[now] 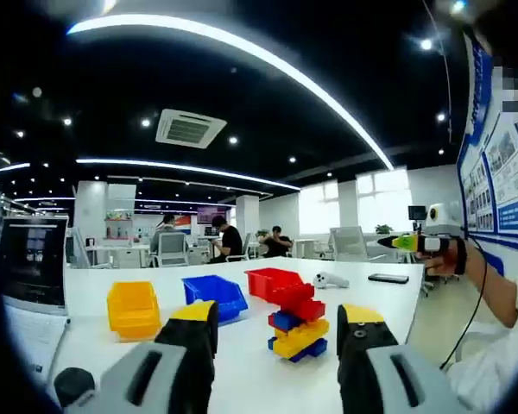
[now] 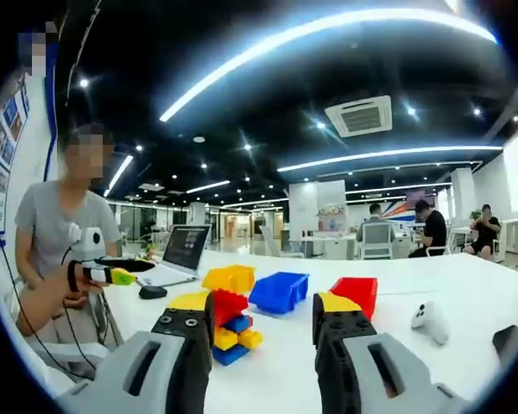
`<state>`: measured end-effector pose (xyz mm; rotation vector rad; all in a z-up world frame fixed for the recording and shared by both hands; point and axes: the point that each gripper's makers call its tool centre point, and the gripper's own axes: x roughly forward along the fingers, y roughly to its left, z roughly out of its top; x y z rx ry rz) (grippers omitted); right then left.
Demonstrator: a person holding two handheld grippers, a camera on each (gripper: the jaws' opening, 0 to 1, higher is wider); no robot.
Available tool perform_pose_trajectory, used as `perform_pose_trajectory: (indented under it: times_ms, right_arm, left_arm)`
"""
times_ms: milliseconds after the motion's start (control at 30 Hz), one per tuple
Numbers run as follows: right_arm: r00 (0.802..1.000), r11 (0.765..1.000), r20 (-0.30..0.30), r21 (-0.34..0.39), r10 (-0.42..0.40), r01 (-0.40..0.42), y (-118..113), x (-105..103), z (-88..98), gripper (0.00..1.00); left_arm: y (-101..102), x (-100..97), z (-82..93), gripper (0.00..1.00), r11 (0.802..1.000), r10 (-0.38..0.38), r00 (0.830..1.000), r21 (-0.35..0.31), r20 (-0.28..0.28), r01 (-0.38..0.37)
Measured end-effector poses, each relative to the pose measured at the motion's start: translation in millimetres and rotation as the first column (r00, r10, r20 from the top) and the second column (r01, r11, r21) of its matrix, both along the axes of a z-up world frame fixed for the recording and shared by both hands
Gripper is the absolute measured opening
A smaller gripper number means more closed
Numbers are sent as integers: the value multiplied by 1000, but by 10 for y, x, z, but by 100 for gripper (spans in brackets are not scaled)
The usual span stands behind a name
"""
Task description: Take apart the toy blocks one by one and place each separated block into its matching bin, sorting the blocks by their type until all the connected pieces are disassembled and separated into the correct bins
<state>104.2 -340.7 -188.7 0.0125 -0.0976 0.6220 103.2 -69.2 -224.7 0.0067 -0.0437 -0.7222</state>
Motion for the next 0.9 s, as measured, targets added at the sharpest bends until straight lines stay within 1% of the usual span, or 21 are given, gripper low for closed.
perform_pose_trajectory:
  times_ms: [100,167,200,267,333,400,500,667,767,900]
  right_arm:
    - [1000,1000,-2,-5,1,-1,-6,-2,-27,47]
    - [1000,1000,4,-32,1,0,8,-4,-62,49]
    - [1000,999,9,-47,-1,1,15,-5,-80,51]
    - [1000,998,14,-62,1,0,31,-5,-96,58]
    - [1000,996,28,-93,10,-7,58,-18,-114,63]
    - [999,995,31,-104,12,-8,61,-19,-124,62]
    - [1000,995,28,-100,10,-7,47,-3,-132,62]
    - [1000,996,20,-88,13,-11,54,40,-146,60]
    - [1000,995,14,-93,22,-21,91,86,-159,59]
    - [999,993,10,-112,43,-41,180,177,-164,57]
  left_arm:
    - [8,9,12,56,1000,7,1000,-6,0,-7]
    - [16,13,14,56,1000,12,1000,-11,-6,-12]
    - [19,15,13,56,1000,14,1000,-13,-9,-14]
    - [14,11,6,56,1000,10,1000,-14,-16,-11]
    - [-5,5,6,56,1000,5,1000,-14,-17,-5]
    - [-18,2,4,56,1000,0,1000,-14,-19,-1]
    - [-42,8,-11,56,1000,-5,1000,-13,-23,5]
    - [-91,55,-16,56,999,-12,999,-36,-29,11]
    - [-132,80,-13,56,999,-19,999,-41,-31,18]
    - [-191,145,-20,57,999,-14,999,-31,-30,13]
